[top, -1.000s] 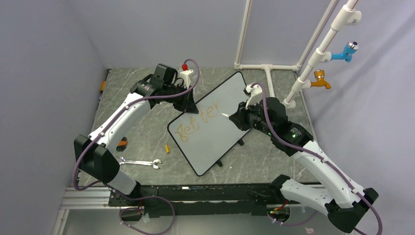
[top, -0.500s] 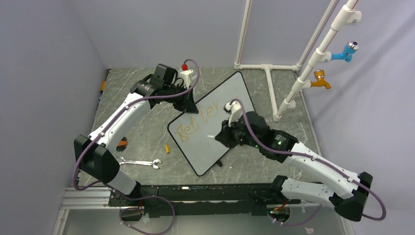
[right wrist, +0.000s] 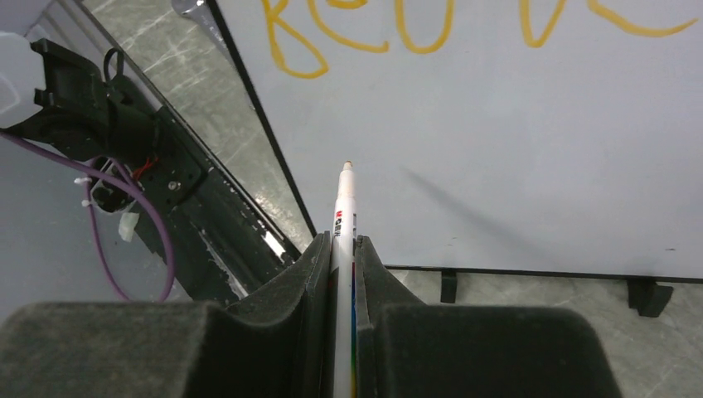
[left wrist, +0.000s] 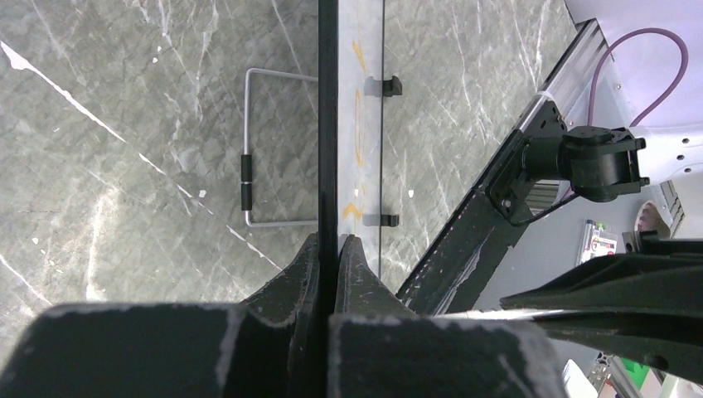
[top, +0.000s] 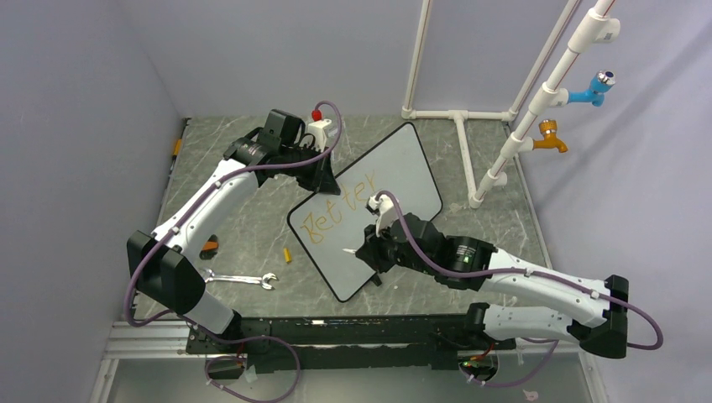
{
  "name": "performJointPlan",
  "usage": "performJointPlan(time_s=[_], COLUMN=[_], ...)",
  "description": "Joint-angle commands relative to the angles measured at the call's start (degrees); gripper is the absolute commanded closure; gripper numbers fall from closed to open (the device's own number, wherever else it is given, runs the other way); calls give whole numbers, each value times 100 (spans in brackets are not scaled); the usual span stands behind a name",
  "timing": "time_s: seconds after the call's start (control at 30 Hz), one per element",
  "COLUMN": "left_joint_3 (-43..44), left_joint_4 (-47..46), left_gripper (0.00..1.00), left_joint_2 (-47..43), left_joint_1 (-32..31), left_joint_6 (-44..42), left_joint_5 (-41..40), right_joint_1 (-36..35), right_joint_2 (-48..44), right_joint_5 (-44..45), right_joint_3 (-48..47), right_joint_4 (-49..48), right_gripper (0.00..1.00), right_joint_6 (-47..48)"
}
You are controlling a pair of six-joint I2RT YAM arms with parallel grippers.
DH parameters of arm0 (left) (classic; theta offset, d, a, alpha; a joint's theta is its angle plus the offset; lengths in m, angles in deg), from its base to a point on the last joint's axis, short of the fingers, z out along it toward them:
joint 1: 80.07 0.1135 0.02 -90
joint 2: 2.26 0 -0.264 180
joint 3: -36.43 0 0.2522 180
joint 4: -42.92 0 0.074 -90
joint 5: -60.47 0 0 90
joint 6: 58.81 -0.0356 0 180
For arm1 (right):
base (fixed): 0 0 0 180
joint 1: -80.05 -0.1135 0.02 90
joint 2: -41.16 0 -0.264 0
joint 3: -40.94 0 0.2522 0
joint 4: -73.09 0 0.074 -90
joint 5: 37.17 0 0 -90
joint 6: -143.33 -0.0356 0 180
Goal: Write a sentence on the whiteboard
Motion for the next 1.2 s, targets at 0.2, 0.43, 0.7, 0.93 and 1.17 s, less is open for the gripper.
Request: performJointPlan(time_s=[0.2, 0.43, 0.7, 0.93, 1.17], left_joint_3=[-127, -151, -144, -131, -136], left_joint_4=[-165, -173, -171, -165, -159], left_gripper=[100, 100, 100, 100, 100], left_joint_2=[78, 70, 67, 74, 74], left_joint_1=[68, 67, 64, 64, 61], left_joint_6=[-647, -638, -633, -638, -647], left_joint_5=[-1352, -1353, -1328, -1322, -1324], right_joint_1=[-853, -1291, -1402, -1406, -1400], right_joint_2=[181, 641, 661, 845, 1165], right_joint_5=[998, 1625, 2263, 2431, 2314], right_joint_3=[194, 35, 60, -45, -139], right_joint_4=[-512, -612, -929, -1124, -1279], right_gripper=[100, 100, 100, 100, 100], right_joint_6=[-385, -333, -429, -301, -212])
